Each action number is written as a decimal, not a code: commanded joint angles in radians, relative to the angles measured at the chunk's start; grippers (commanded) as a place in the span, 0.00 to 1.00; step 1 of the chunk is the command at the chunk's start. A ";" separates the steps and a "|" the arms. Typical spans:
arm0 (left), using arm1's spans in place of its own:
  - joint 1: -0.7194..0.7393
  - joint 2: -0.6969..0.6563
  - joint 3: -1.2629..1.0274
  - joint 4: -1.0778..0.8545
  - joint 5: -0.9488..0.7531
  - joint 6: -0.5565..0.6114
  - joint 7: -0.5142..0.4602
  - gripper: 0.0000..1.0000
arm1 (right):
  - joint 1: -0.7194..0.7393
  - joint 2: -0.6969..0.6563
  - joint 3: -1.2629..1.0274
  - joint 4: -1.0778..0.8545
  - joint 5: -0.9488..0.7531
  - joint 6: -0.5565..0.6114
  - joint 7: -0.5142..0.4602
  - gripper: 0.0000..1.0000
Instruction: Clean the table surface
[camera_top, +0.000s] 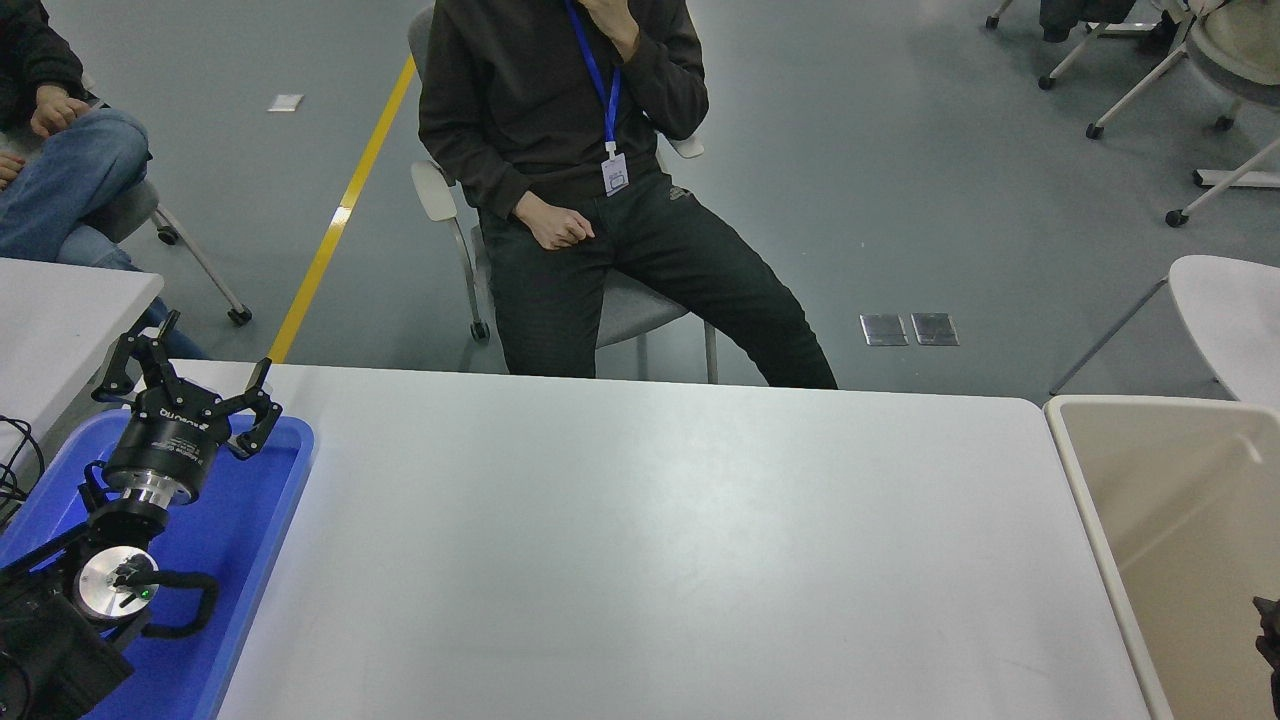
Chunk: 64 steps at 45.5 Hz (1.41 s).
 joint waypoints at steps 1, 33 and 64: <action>0.000 0.000 0.000 0.000 0.000 0.000 0.000 1.00 | 0.002 0.010 0.009 -0.003 0.001 -0.002 0.001 0.98; 0.000 0.000 0.000 0.000 0.000 0.000 0.000 1.00 | 0.065 0.005 0.018 0.000 0.086 0.013 -0.007 0.99; 0.000 0.000 0.000 0.000 0.000 0.000 0.000 1.00 | 0.114 -0.119 0.217 0.368 0.147 0.075 0.004 0.99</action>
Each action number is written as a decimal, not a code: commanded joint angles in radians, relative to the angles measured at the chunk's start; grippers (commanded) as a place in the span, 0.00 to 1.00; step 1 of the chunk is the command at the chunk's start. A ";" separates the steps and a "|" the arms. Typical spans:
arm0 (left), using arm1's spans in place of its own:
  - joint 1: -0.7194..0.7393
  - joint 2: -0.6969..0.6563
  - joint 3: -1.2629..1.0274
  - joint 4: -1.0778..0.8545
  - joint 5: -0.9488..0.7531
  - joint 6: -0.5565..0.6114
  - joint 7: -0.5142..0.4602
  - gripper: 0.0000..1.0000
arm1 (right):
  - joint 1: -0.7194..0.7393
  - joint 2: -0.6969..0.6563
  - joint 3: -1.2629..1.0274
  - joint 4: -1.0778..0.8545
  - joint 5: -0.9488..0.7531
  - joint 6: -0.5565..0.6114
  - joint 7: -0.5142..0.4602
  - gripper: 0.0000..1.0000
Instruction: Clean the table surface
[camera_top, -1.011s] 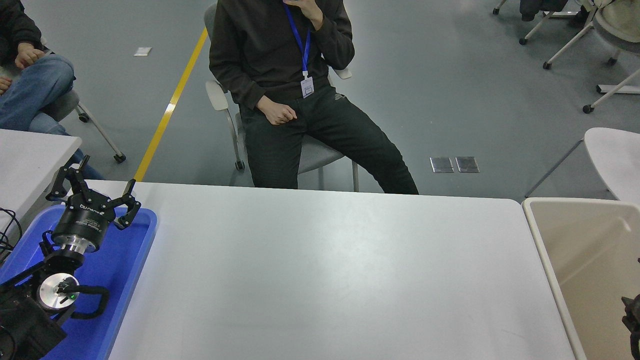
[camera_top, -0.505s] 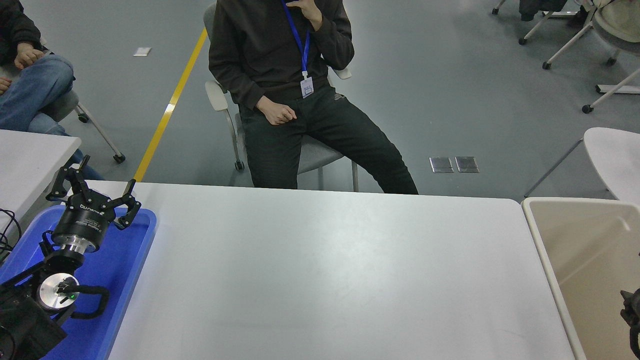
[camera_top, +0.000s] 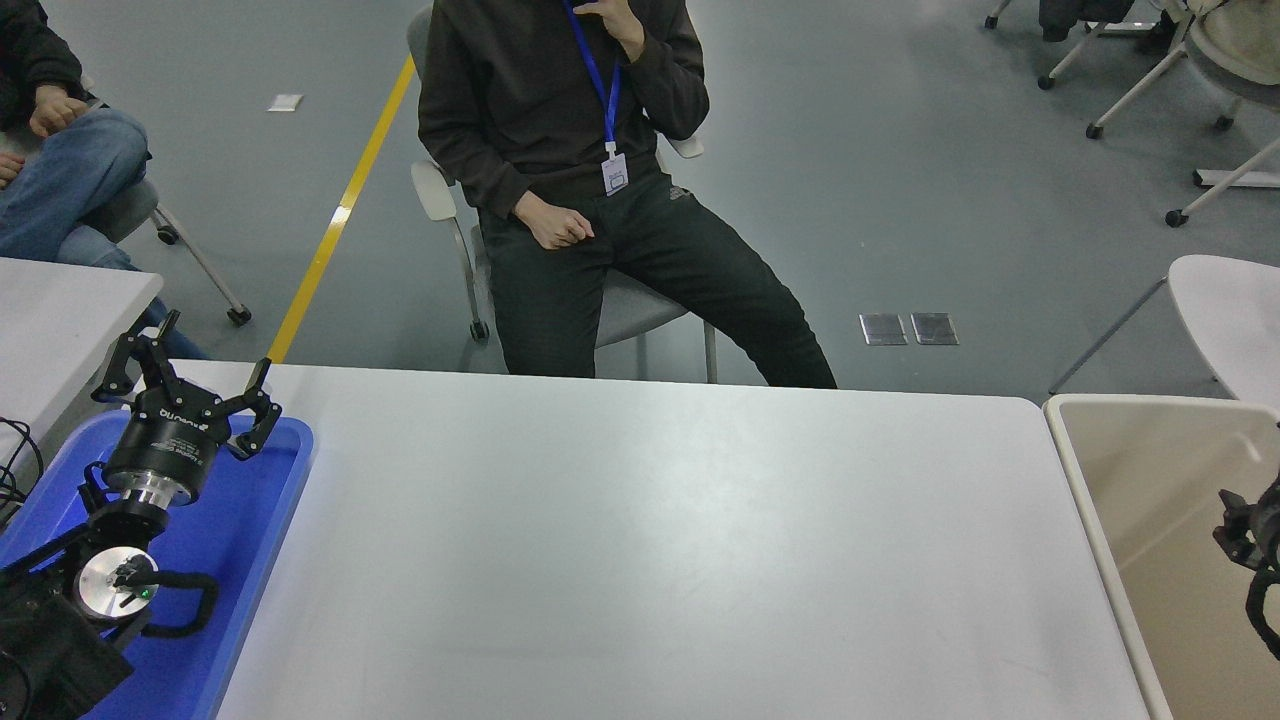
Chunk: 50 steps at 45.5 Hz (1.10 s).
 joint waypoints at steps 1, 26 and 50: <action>0.000 0.000 0.000 0.000 0.000 0.000 0.000 1.00 | -0.025 -0.039 0.108 0.190 0.004 0.020 0.002 0.99; 0.000 0.000 0.000 0.000 0.000 0.000 0.000 1.00 | -0.198 0.183 0.484 0.499 -0.406 0.037 0.155 0.99; 0.000 0.000 0.000 0.000 0.000 0.000 0.000 1.00 | -0.220 0.294 0.481 0.462 -0.507 0.012 0.298 0.99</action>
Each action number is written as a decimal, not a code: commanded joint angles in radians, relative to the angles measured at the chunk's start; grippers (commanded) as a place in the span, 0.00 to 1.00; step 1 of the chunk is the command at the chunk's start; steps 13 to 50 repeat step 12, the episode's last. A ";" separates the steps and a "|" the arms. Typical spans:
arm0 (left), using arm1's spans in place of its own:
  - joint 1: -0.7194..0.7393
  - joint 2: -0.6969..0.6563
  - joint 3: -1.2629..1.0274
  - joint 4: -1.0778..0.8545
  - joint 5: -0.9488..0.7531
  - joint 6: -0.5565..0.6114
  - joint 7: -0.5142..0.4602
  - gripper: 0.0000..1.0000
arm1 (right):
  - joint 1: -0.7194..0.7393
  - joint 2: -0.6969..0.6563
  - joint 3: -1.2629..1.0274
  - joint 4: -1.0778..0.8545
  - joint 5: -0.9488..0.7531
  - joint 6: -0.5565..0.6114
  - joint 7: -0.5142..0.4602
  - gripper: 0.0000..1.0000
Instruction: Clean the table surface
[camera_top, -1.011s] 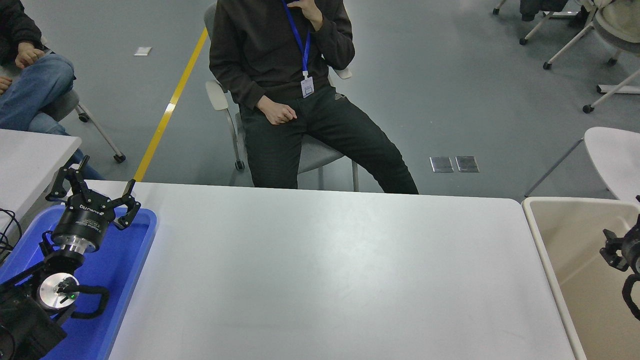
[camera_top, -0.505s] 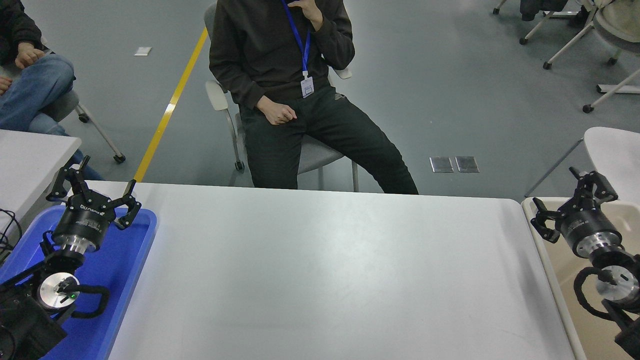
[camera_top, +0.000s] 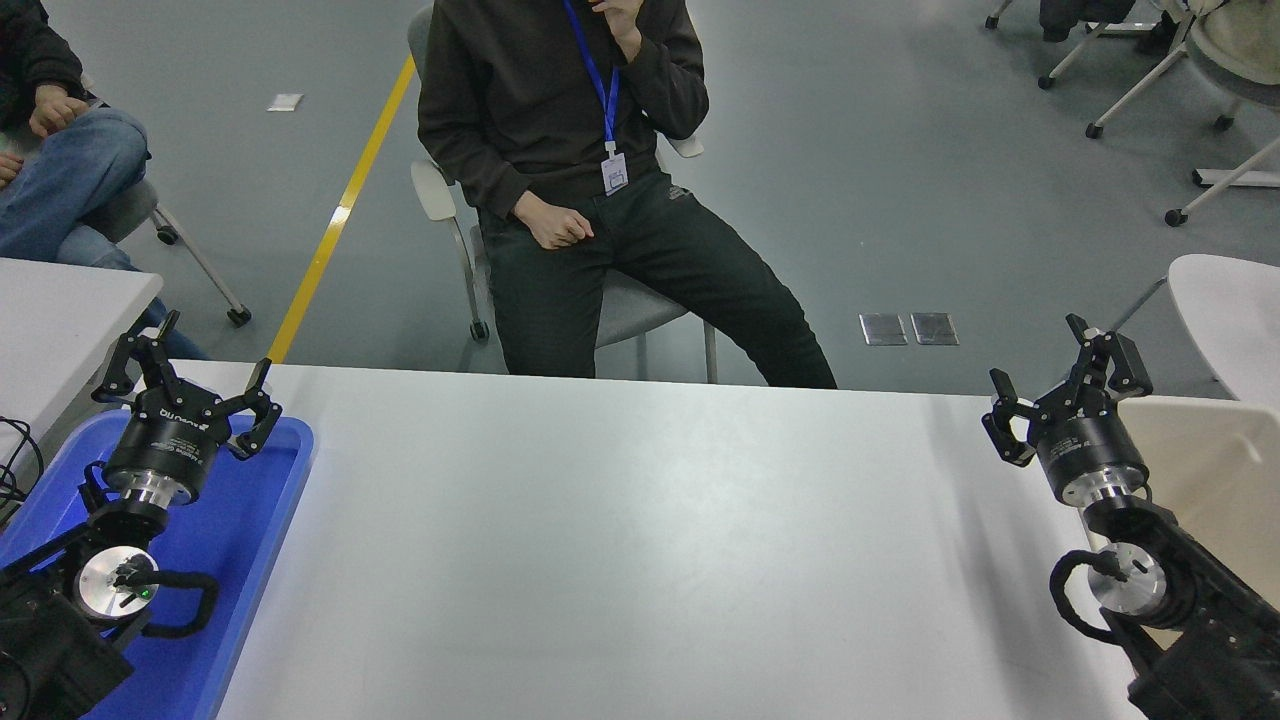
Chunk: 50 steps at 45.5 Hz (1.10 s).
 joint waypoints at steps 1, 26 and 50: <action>0.000 0.000 0.000 0.000 0.000 0.000 0.000 1.00 | -0.017 0.043 0.001 -0.015 -0.039 -0.014 0.059 0.99; 0.000 0.000 0.000 0.000 0.000 0.000 0.000 1.00 | -0.015 0.044 0.000 -0.016 -0.039 -0.029 0.056 0.99; 0.000 0.000 0.000 0.000 0.000 0.000 0.000 1.00 | -0.015 0.044 0.000 -0.016 -0.039 -0.029 0.056 0.99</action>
